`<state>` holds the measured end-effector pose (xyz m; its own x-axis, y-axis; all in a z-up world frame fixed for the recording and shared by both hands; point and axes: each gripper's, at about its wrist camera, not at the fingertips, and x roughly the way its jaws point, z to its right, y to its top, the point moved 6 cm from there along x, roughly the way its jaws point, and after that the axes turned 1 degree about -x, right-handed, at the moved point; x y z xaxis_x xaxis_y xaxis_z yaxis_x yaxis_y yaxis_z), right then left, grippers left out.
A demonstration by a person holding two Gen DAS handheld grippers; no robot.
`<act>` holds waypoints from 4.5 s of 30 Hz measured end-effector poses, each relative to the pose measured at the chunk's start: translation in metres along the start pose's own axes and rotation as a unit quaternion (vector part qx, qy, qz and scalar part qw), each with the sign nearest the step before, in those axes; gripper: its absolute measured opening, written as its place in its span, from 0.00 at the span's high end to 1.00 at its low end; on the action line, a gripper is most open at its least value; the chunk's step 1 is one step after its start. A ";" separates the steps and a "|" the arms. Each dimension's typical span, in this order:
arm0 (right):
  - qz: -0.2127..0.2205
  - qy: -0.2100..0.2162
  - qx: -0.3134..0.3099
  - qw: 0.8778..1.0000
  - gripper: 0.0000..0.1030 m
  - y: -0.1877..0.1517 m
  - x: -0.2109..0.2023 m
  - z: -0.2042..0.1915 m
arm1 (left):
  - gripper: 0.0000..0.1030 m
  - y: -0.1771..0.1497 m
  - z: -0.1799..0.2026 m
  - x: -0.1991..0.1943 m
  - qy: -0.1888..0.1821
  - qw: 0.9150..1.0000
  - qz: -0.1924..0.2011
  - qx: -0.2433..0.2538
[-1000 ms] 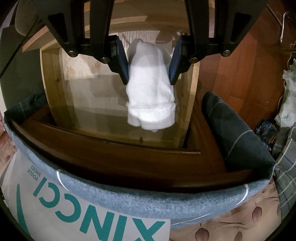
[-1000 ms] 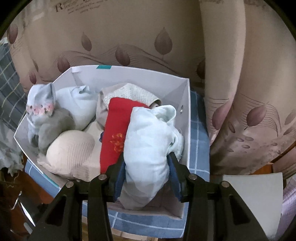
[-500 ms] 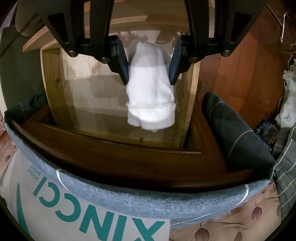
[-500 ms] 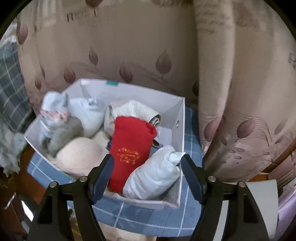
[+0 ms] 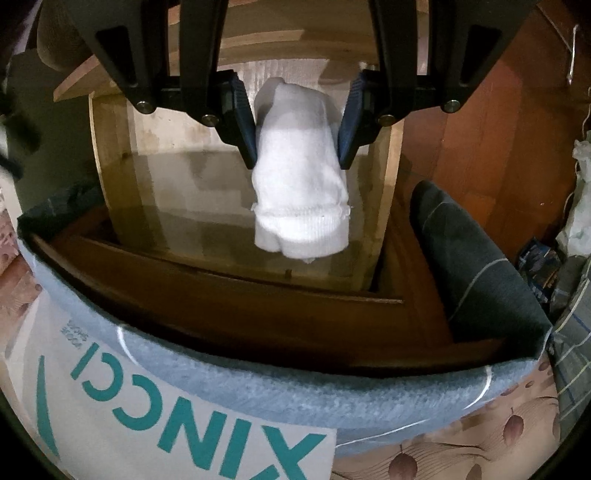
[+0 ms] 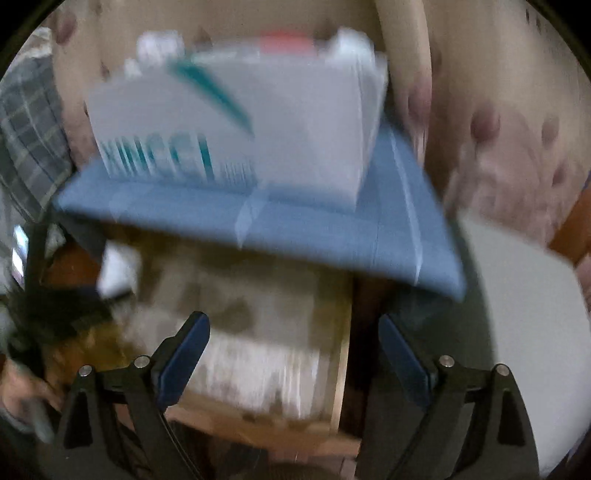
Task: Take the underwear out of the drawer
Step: 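Open the right tool in the box and bring it back over the drawer, then carry the white sock into the white box with the left tool and open it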
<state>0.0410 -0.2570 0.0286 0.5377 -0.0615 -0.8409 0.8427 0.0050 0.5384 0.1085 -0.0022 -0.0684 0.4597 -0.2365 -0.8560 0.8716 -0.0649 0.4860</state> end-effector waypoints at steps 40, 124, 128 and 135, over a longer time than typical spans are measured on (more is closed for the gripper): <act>-0.091 -0.011 0.041 0.995 0.11 -0.044 0.054 0.008 | 0.58 0.006 0.045 -0.119 0.066 0.990 0.078 0.098; -0.081 0.030 0.059 0.995 0.11 -0.037 0.047 0.003 | 0.26 0.247 0.151 -0.118 0.037 0.989 0.097 0.101; -0.080 0.028 0.057 0.995 0.11 -0.037 0.047 0.003 | 0.26 0.241 0.149 -0.140 0.029 0.988 0.111 0.102; -0.078 0.022 0.055 0.995 0.11 -0.037 0.046 0.003 | 0.25 0.210 0.138 -0.176 0.015 0.986 0.131 0.100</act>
<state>0.0342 -0.2632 -0.0302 0.4034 -0.0093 -0.9150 0.9090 -0.1105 0.4019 0.1868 -0.1084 0.2088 0.6725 -0.2415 -0.6996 0.6722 -0.1963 0.7139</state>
